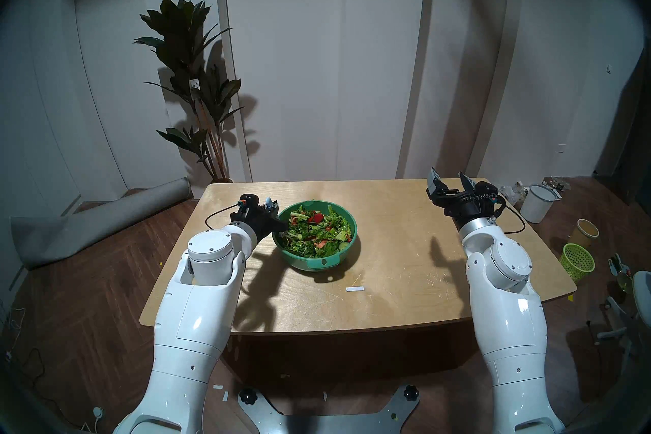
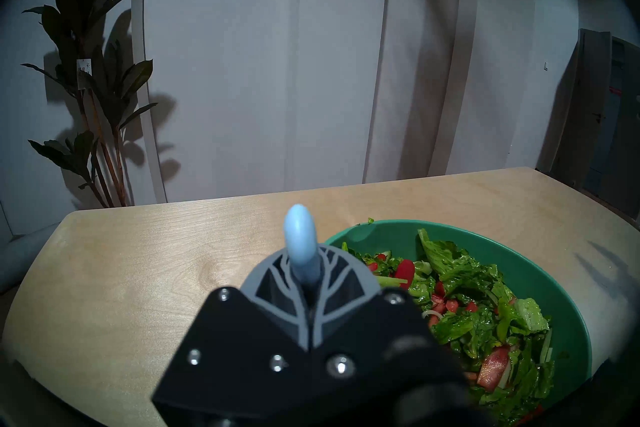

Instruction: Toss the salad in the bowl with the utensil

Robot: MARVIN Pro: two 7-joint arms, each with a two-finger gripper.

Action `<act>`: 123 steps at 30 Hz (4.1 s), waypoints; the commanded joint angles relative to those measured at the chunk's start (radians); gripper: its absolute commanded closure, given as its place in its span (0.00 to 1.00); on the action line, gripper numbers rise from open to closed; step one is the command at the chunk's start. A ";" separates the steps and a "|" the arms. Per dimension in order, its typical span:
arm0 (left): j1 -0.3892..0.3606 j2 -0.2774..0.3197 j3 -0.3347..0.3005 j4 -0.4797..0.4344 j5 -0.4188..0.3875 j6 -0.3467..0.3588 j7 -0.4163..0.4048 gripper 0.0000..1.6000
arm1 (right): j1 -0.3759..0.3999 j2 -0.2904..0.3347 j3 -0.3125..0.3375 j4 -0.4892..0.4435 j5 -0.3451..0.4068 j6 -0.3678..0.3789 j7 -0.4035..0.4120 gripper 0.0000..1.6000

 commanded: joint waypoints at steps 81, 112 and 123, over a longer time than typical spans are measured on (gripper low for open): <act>-0.031 0.006 -0.019 0.021 -0.010 -0.043 -0.054 0.29 | 0.064 0.000 -0.034 0.046 0.015 0.001 -0.026 0.00; -0.023 0.001 -0.027 0.021 0.024 -0.085 -0.012 0.01 | 0.041 0.004 -0.028 0.032 0.030 -0.003 -0.022 0.00; -0.018 0.000 -0.036 0.013 0.030 -0.087 -0.007 0.00 | 0.036 0.002 -0.031 0.026 0.031 -0.001 -0.022 0.00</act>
